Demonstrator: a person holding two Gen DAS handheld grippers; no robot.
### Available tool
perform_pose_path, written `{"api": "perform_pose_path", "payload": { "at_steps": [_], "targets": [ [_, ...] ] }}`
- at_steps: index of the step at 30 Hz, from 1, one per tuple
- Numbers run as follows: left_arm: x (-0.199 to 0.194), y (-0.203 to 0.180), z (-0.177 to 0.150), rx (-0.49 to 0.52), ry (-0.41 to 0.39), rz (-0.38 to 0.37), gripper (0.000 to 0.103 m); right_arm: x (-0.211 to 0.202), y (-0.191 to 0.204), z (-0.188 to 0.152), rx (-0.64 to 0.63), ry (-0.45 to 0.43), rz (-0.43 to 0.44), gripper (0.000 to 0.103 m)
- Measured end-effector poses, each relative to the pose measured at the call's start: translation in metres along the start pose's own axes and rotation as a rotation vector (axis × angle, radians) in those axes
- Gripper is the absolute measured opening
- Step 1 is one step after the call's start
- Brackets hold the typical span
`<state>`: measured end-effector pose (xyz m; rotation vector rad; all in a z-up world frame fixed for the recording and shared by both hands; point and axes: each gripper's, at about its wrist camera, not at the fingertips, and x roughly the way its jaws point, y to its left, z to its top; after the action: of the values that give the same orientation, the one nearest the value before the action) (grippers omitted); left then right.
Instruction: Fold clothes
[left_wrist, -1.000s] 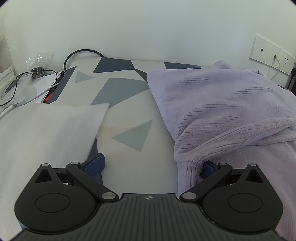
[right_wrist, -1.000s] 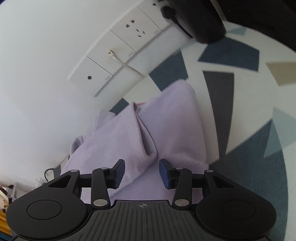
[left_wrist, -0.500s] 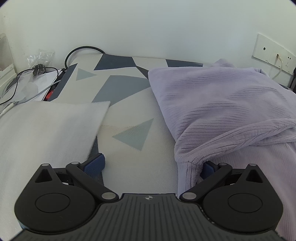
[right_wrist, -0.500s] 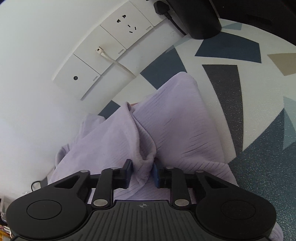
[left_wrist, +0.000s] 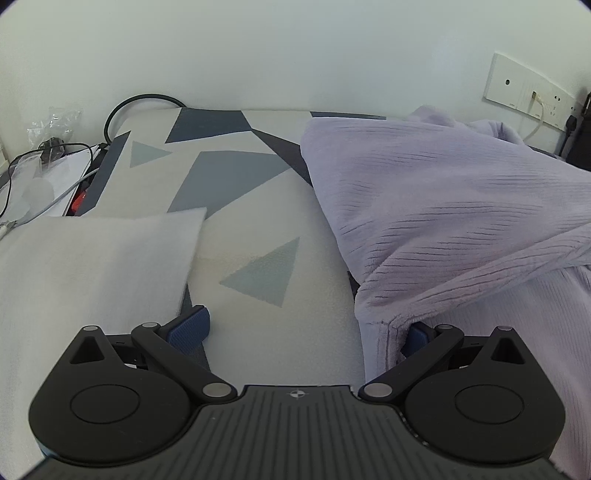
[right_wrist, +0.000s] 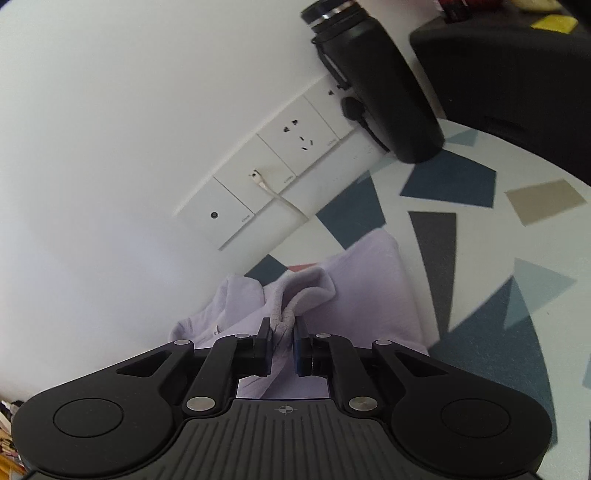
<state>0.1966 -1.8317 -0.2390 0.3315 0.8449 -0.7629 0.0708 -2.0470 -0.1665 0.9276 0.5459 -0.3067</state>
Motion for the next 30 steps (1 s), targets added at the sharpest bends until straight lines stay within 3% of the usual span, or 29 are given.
{"api": "perform_pose_path", "payload": {
  "at_steps": [5, 6, 10, 13, 21, 25, 30],
  "targets": [
    [0.002, 0.004, 0.002, 0.035, 0.005, -0.031, 0.103, 0.005, -0.039, -0.036, 0.096, 0.12, -0.129, 0.009],
    [0.002, 0.005, 0.003, 0.043, 0.008, -0.038, 0.103, 0.002, -0.04, -0.04, 0.1, 0.115, -0.122, 0.009],
    [0.002, 0.002, 0.001, 0.058, 0.008, -0.042, 0.103, -0.01, -0.025, -0.042, -0.005, 0.057, -0.105, 0.01],
    [-0.002, -0.002, 0.002, 0.07, 0.026, -0.034, 0.103, 0.004, -0.024, -0.044, -0.061, 0.11, -0.17, 0.012],
    [-0.023, 0.004, -0.001, 0.167, 0.074, -0.013, 0.103, -0.003, -0.021, -0.041, -0.083, 0.072, -0.293, 0.032],
    [-0.04, 0.0, 0.014, 0.145, 0.019, -0.047, 0.103, -0.014, -0.009, -0.024, -0.086, 0.017, -0.269, 0.051],
    [-0.048, -0.022, 0.043, 0.156, -0.052, -0.105, 0.103, -0.007, 0.012, -0.004, -0.179, -0.026, -0.232, 0.053]
  ]
}}
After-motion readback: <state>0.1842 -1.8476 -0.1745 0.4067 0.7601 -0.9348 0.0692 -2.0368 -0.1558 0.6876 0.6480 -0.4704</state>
